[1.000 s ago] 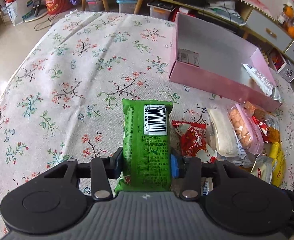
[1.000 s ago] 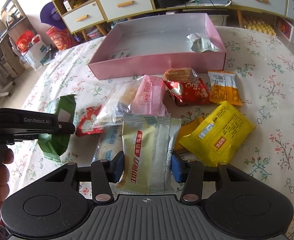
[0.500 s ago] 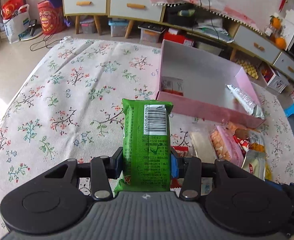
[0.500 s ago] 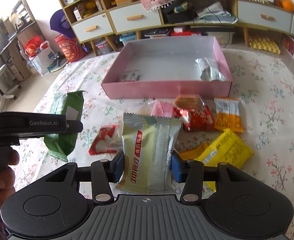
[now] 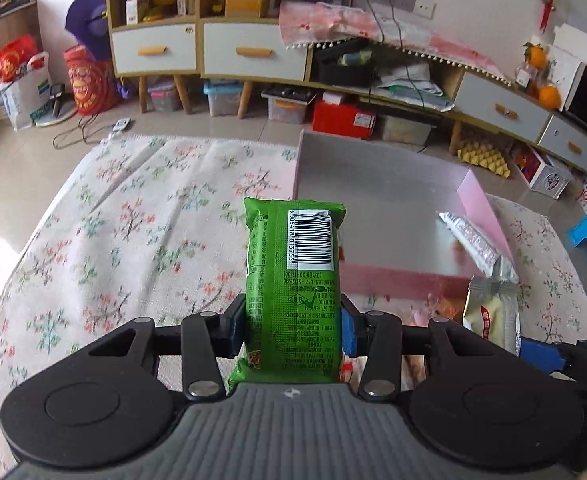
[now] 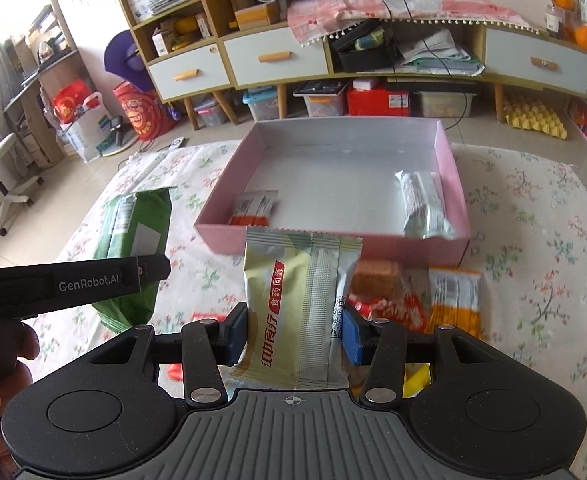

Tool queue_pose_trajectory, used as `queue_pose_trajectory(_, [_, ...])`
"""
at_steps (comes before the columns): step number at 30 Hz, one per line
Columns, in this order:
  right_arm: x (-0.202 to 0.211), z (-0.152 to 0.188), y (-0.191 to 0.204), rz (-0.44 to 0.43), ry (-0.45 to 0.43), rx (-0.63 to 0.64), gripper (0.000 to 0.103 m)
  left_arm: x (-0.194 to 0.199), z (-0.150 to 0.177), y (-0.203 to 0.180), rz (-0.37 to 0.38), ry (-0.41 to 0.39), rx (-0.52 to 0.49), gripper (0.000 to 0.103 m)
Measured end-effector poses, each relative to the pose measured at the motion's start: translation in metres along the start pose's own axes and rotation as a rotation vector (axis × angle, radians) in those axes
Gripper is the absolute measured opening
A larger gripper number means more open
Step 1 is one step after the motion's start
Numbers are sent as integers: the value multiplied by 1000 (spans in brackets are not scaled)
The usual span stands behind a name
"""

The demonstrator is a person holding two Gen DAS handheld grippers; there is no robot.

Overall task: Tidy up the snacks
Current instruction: 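Lower both packets into the pink box and open both grippers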

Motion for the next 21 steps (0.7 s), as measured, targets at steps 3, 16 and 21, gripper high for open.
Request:
queue_pose_trajectory(3, [-5, -9, -7, 10, -5, -12, 47, -7, -12, -8, 3, -38, -23, 41])
queue_pose_trajectory(16, [-37, -66, -45, 46, -55, -90, 47, -48, -48, -40, 52, -54, -38, 41])
queue_pose_trajectory(21, [-54, -80, -53, 57, -64, -108, 47, -67, -50, -43, 68, -35, -20, 41])
Point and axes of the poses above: each gripper's, at about its wrist camera, not at the fingertips, and x roughly against the way its jaws point, y to its left, z to its underside, the point moved 7 cm from there along -x, roughly the way its jaws point, and after that the axes turned 6 degrees about -z, right-handed, at the moved point
